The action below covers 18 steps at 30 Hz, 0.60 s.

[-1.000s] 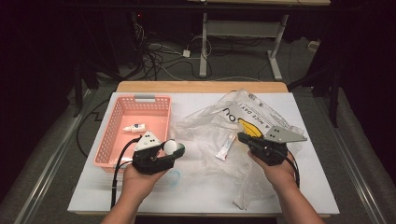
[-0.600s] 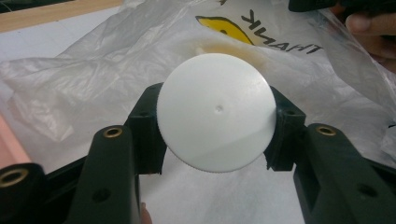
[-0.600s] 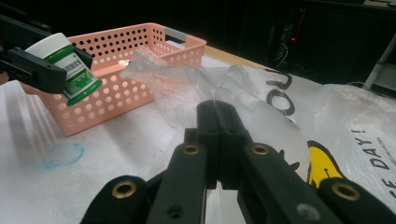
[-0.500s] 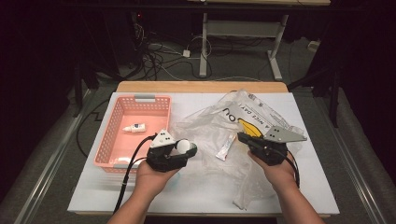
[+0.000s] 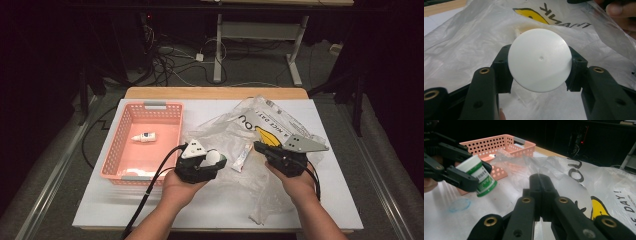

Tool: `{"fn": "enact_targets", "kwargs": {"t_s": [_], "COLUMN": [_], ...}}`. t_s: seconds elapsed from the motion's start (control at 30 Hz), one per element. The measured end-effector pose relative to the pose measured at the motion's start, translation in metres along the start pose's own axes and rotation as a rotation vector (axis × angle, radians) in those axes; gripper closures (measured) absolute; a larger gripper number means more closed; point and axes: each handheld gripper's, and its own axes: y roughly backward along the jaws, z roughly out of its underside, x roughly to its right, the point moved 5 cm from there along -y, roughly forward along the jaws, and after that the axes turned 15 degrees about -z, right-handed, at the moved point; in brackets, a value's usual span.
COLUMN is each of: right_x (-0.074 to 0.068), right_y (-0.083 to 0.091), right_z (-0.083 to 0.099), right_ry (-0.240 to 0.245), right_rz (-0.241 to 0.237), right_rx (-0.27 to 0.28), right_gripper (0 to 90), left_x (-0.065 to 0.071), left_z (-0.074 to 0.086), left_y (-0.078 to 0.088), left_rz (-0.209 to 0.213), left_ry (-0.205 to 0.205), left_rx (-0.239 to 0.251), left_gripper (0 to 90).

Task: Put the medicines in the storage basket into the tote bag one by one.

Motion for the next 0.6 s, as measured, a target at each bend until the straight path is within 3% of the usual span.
{"fn": "enact_targets", "kwargs": {"t_s": [0.6], "right_x": [0.000], "right_y": [0.001], "right_z": [-0.002], "right_ry": [-0.002], "right_rz": [0.000], "right_rx": [0.008], "right_gripper": [90.0], "left_x": [0.020], "left_z": [-0.006], "left_y": [-0.041], "left_rz": [0.017], "left_ry": [-0.029], "left_rx": [-0.032], "left_gripper": [48.3]}}
